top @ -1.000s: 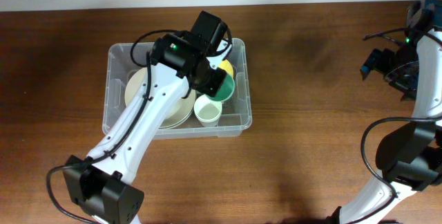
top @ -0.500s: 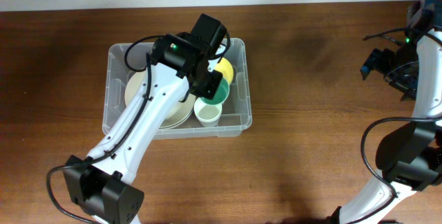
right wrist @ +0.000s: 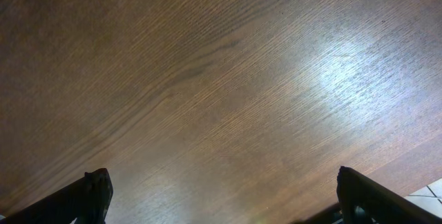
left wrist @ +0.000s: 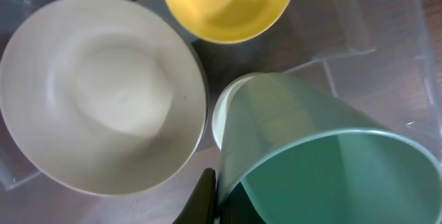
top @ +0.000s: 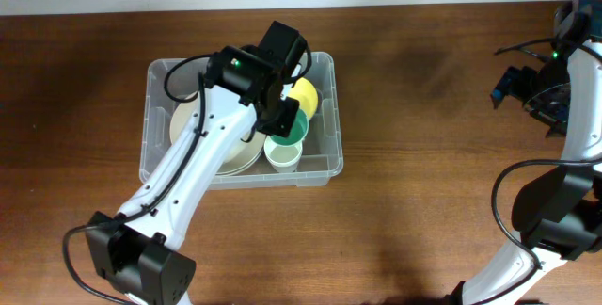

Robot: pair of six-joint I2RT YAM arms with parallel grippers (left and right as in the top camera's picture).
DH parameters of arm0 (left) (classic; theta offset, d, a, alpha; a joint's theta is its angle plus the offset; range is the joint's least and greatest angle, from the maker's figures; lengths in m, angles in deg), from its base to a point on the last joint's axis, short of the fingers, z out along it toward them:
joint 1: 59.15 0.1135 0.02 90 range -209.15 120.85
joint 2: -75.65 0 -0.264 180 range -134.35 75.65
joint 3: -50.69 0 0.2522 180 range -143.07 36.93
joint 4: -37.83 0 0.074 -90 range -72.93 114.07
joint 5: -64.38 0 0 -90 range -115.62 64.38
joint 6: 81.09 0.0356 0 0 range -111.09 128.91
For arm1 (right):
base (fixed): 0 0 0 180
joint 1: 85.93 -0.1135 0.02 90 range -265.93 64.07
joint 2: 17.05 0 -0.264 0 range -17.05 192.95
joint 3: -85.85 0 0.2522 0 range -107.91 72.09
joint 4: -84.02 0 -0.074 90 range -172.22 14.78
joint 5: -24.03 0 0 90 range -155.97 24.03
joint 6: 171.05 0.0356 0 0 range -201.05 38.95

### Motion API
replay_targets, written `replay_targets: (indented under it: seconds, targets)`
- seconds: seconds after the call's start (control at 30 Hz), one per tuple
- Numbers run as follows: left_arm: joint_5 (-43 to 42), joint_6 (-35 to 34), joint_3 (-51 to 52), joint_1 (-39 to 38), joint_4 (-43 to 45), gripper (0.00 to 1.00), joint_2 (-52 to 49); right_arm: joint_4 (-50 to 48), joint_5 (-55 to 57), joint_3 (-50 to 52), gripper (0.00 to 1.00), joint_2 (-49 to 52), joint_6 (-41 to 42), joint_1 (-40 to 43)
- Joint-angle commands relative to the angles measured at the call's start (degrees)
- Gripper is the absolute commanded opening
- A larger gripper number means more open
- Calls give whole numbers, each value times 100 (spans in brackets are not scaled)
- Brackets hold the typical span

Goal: Pack container
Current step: 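Lower the mint-green cup into the cream cup in the bin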

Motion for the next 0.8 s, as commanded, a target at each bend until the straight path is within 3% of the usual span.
replay_targets:
  seconds: [0.0,0.77]
  targets:
    - [24,-175,66,149,-76,1,-114,-2,28,0,99,-61,-15,22]
    - [-249,-177,70,168,-291,1,-133,-2,28,0,99,-61,-15,22]
